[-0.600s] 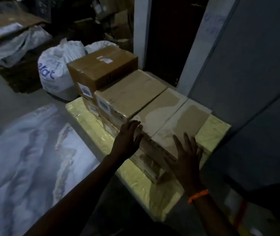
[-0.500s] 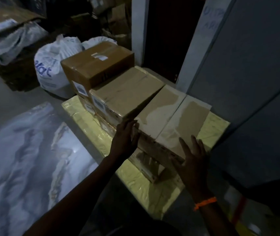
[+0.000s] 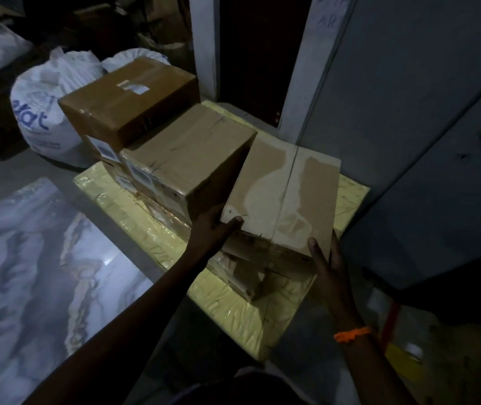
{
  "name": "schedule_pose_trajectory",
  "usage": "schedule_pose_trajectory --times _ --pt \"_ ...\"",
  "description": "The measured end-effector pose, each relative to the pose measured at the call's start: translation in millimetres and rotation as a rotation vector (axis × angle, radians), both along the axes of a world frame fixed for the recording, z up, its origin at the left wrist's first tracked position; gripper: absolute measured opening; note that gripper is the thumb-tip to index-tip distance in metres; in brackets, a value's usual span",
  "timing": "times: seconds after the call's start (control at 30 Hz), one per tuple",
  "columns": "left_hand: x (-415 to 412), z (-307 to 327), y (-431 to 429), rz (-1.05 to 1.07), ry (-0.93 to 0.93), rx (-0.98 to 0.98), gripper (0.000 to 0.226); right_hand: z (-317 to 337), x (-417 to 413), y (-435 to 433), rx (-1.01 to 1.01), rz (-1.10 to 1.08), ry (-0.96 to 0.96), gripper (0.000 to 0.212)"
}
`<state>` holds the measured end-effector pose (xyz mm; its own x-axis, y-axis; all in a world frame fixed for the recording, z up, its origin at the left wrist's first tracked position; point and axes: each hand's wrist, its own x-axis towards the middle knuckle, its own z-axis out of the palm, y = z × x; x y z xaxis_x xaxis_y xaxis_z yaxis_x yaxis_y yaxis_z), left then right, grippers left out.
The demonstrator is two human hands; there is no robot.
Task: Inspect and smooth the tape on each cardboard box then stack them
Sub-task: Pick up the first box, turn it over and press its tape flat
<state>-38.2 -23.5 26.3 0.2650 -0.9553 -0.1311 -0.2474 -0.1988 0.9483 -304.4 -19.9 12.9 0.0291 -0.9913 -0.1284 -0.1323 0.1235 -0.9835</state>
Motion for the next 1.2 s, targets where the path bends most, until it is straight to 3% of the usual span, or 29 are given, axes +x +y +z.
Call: schedule_pose_trajectory --times 0.13,0.33,0.43,0.6,0.7,0.83,1.07,1.2 --pt "-10 15 37 -0.034 0.075 -0.051 0.029 32 -1 43 -0.076 -0.117 0.022 0.057" --pt "-7 35 121 -0.110 0.147 -0.096 0.040 58 3 144 -0.129 -0.248 0.009 0.056" --pt "12 41 168 -0.081 0.166 -0.061 0.047 61 17 190 -0.134 -0.289 -0.006 0.056" --pt "53 59 256 0.039 0.194 -0.038 0.038 74 68 243 -0.151 -0.276 0.015 0.052" --pt "80 63 305 0.198 0.219 -0.023 0.030 75 105 256 -0.155 -0.140 0.014 0.049" --pt "121 58 356 0.414 0.192 -0.054 0.038 65 156 248 -0.075 0.105 -0.058 0.059" --pt "185 30 414 0.805 0.163 -0.081 0.044 29 281 213 -0.083 0.587 0.025 0.056" --pt "205 7 431 0.980 0.146 -0.041 0.051 8 340 199 -0.062 0.808 0.059 0.066"
